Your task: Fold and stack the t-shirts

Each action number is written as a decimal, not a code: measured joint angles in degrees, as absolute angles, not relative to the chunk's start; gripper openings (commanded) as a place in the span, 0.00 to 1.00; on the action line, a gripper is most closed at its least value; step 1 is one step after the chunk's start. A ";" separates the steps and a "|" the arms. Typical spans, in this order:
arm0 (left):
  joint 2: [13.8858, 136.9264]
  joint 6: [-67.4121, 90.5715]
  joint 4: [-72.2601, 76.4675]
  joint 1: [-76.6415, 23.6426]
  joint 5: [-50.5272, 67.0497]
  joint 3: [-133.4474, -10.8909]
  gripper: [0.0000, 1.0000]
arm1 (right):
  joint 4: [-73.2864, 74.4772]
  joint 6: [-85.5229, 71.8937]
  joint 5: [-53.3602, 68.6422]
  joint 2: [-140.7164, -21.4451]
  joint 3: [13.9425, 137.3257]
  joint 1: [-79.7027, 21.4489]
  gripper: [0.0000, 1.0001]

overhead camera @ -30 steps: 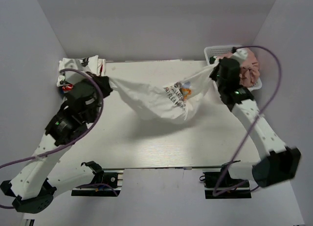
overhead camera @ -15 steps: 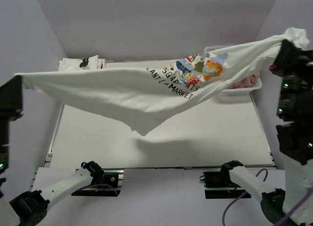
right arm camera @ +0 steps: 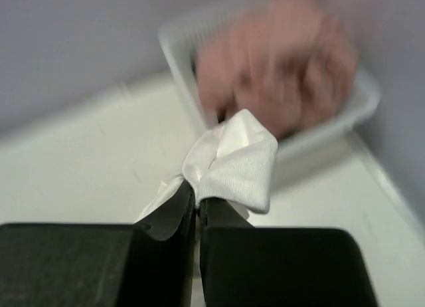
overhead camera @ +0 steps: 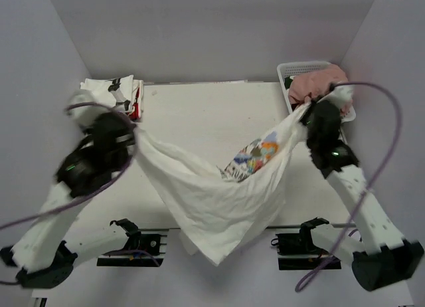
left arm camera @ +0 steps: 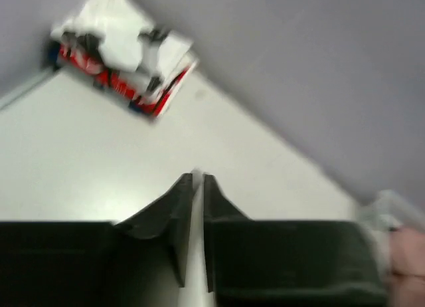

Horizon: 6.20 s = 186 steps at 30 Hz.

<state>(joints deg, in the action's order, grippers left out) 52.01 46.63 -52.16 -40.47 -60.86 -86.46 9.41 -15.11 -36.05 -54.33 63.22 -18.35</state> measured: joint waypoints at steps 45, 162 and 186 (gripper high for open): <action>97.43 40.27 -39.97 -94.54 -6.70 -67.07 0.76 | 23.03 -34.35 -21.39 -74.43 43.97 -10.24 0.90; 50.94 16.01 -38.50 -34.61 -6.28 -113.43 0.00 | 22.17 -10.76 -7.20 -51.37 120.88 -6.09 0.00; 118.69 24.88 -37.76 -13.69 -35.33 -106.08 1.00 | 11.55 -5.37 -3.62 -115.11 96.47 -13.82 0.90</action>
